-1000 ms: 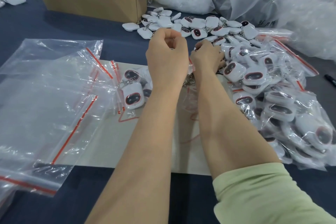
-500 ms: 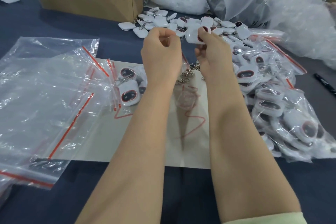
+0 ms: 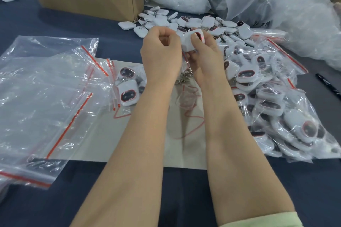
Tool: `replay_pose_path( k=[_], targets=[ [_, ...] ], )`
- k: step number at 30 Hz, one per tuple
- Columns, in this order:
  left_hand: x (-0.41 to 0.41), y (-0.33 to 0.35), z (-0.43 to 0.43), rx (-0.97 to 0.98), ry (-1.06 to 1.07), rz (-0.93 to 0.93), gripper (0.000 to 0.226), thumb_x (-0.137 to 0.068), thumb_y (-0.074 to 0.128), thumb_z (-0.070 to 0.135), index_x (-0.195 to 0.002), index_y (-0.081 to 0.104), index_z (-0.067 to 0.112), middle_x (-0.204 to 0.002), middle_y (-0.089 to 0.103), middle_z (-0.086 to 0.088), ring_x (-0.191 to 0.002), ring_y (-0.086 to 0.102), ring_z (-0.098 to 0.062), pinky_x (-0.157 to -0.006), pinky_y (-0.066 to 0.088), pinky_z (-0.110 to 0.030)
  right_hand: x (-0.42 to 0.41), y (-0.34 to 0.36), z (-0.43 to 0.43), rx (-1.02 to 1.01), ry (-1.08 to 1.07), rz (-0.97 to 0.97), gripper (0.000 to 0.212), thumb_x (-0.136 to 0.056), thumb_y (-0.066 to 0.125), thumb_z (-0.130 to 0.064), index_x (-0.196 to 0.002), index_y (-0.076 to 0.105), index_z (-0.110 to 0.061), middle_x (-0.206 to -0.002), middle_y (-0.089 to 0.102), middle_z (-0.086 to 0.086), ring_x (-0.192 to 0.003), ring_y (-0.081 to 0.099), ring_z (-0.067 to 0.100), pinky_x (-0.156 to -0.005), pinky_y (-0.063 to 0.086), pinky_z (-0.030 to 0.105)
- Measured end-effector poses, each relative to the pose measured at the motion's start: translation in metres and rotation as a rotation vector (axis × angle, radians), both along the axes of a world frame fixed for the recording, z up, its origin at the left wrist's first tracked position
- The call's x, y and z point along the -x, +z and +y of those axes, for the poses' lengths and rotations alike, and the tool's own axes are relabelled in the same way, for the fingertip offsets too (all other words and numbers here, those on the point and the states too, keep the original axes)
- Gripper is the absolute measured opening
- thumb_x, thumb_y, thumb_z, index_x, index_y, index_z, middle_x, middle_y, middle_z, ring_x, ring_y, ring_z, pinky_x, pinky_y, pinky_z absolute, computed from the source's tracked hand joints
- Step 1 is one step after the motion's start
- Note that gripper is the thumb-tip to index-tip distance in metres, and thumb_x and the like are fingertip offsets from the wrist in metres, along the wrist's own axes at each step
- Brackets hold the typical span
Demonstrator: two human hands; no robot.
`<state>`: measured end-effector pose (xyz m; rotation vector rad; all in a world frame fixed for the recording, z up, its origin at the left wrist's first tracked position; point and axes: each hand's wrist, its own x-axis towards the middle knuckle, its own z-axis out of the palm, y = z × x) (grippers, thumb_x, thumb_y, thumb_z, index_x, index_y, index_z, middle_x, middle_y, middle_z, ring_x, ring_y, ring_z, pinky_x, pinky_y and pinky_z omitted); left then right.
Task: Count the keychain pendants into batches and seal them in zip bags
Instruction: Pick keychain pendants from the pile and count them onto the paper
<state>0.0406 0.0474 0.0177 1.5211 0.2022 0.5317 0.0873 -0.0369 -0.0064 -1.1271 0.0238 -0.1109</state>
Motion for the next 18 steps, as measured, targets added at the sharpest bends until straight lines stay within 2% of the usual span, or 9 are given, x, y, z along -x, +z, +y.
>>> replay_pose_path(
  k=[3, 5, 8, 10, 13, 16, 18],
  targets=[
    [0.0, 0.0002, 0.0001, 0.007, -0.002, 0.001, 0.017, -0.086, 0.052, 0.006, -0.079, 0.057, 0.02, -0.069, 0.057, 0.006, -0.068, 0.055, -0.013, -0.069, 0.046, -0.026, -0.0004, 0.0009, 0.0011, -0.027, -0.001, 0.03, 0.015, -0.1, 0.042, -0.001, -0.11, 0.053, -0.003, -0.102, 0.054, 0.02, -0.072, 0.054, 0.02, -0.055, 0.046, 0.024],
    [-0.0001, 0.0004, 0.0003, 0.009, -0.001, 0.002, 0.019, -0.086, 0.053, 0.006, -0.077, 0.057, 0.021, -0.069, 0.057, 0.006, -0.068, 0.054, -0.014, -0.07, 0.046, -0.026, 0.0, 0.0015, 0.0001, -0.038, 0.016, 0.032, 0.016, -0.099, 0.038, 0.004, -0.102, 0.053, 0.002, -0.095, 0.056, 0.019, -0.073, 0.054, 0.021, -0.057, 0.049, 0.024],
    [-0.0003, 0.0004, 0.0003, 0.014, -0.002, 0.001, 0.017, -0.086, 0.053, 0.006, -0.077, 0.057, 0.021, -0.068, 0.057, 0.006, -0.067, 0.054, -0.013, -0.07, 0.046, -0.026, 0.0013, 0.0016, -0.001, -0.005, 0.047, 0.008, 0.02, -0.098, 0.038, 0.008, -0.091, 0.054, -0.001, -0.084, 0.055, 0.015, -0.069, 0.055, 0.021, -0.056, 0.051, 0.022],
    [-0.0003, 0.0005, 0.0002, 0.012, 0.001, 0.004, 0.017, -0.086, 0.053, 0.006, -0.077, 0.057, 0.021, -0.068, 0.057, 0.007, -0.067, 0.054, -0.013, -0.07, 0.046, -0.026, 0.0017, 0.0012, -0.0014, -0.001, 0.034, 0.021, 0.018, -0.097, 0.038, 0.009, -0.105, 0.053, 0.002, -0.091, 0.056, 0.018, -0.074, 0.055, 0.024, -0.061, 0.052, 0.025],
    [-0.0002, 0.0007, 0.0002, 0.013, 0.002, 0.009, 0.021, -0.086, 0.052, 0.005, -0.075, 0.056, 0.022, -0.067, 0.057, 0.006, -0.067, 0.054, -0.014, -0.069, 0.046, -0.026, -0.0009, 0.0022, -0.0026, -0.042, 0.0, 0.077, 0.032, -0.099, 0.038, 0.006, -0.129, 0.047, 0.002, -0.11, 0.056, 0.021, -0.088, 0.055, 0.03, -0.072, 0.05, 0.032],
    [0.0, 0.0008, 0.0003, 0.016, -0.001, 0.013, 0.022, -0.086, 0.052, 0.005, -0.074, 0.055, 0.023, -0.068, 0.057, 0.005, -0.068, 0.054, -0.014, -0.071, 0.047, -0.028, -0.0028, 0.0031, -0.0038, -0.08, 0.003, 0.096, 0.038, -0.097, 0.039, 0.006, -0.133, 0.044, -0.005, -0.114, 0.054, 0.018, -0.083, 0.058, 0.027, -0.069, 0.053, 0.031],
    [0.0002, 0.001, 0.0003, 0.014, 0.001, 0.013, 0.022, -0.086, 0.053, 0.006, -0.074, 0.055, 0.024, -0.069, 0.058, 0.005, -0.068, 0.054, -0.014, -0.071, 0.047, -0.027, -0.003, 0.0009, -0.0037, -0.003, -0.003, 0.078, 0.04, -0.093, 0.046, 0.008, -0.129, 0.041, -0.009, -0.111, 0.049, 0.017, -0.077, 0.056, 0.021, -0.068, 0.051, 0.03]
  ],
)
